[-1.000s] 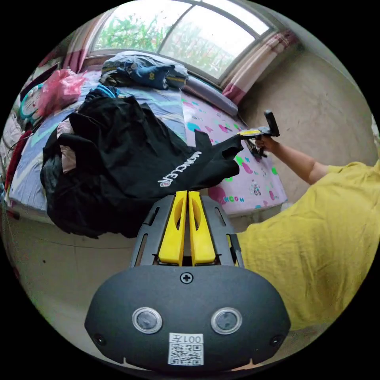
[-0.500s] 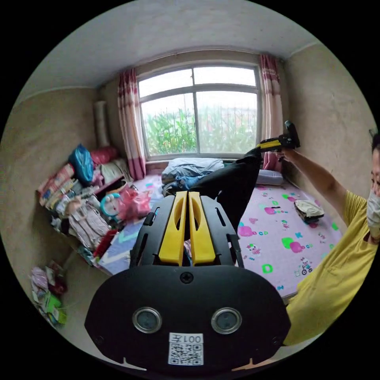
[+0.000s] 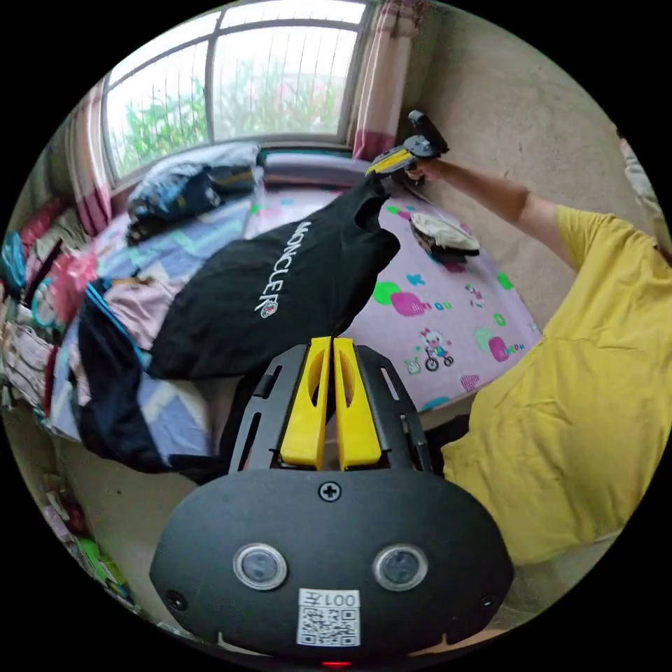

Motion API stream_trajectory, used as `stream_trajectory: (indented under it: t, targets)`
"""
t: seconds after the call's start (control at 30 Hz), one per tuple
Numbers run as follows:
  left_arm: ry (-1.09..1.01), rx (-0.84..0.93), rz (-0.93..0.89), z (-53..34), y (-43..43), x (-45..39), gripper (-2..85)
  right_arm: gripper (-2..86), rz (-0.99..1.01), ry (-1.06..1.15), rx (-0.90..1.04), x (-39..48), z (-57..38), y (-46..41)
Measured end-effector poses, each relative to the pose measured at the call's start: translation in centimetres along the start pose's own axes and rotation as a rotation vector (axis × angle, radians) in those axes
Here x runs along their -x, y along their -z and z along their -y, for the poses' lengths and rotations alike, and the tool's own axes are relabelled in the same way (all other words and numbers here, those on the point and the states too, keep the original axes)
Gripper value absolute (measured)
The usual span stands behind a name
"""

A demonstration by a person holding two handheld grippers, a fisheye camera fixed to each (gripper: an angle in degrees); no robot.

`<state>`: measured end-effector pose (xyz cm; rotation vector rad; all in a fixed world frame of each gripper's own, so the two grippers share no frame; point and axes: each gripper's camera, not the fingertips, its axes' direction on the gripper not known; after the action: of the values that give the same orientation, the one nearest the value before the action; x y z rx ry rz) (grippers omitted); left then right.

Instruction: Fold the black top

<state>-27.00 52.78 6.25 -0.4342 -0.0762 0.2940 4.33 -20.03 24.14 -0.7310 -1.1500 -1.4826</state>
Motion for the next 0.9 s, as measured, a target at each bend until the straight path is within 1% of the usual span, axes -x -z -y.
stream_trajectory:
  t: [0.07,0.17,0.3,0.4,0.63,0.8,0.9]
  targets:
    - [0.021,0.119,-0.045,1.7,-7.2,-3.0,-1.6,0.2,0.041,-0.035,0.086,0.0,-3.5,-4.8]
    - [-0.024,0.233,-0.12,4.9,-12.1,-6.5,-1.6,0.2,0.074,-0.018,0.208,0.8,-7.5,-10.3]
    - [-0.102,0.322,-0.16,9.5,-13.4,-9.9,-1.6,0.2,0.042,0.09,0.294,1.4,-10.5,-13.3]
    - [-0.167,0.386,-0.17,12.5,-14.2,-12.9,-1.6,0.3,0.026,0.13,0.307,1.0,-12.1,-14.8]
    - [-0.299,0.503,-0.159,19.0,-18.2,-20.6,-1.6,0.3,0.036,0.132,0.333,-0.9,-15.6,-18.5]
    - [-0.31,0.544,-0.223,23.5,-20.8,-25.0,-1.6,0.3,0.017,0.144,0.397,-2.5,-18.6,-20.3]
    - [-0.363,0.571,-0.256,26.2,-22.7,-28.4,-1.6,0.4,0.013,0.131,0.442,-3.5,-20.5,-20.7]
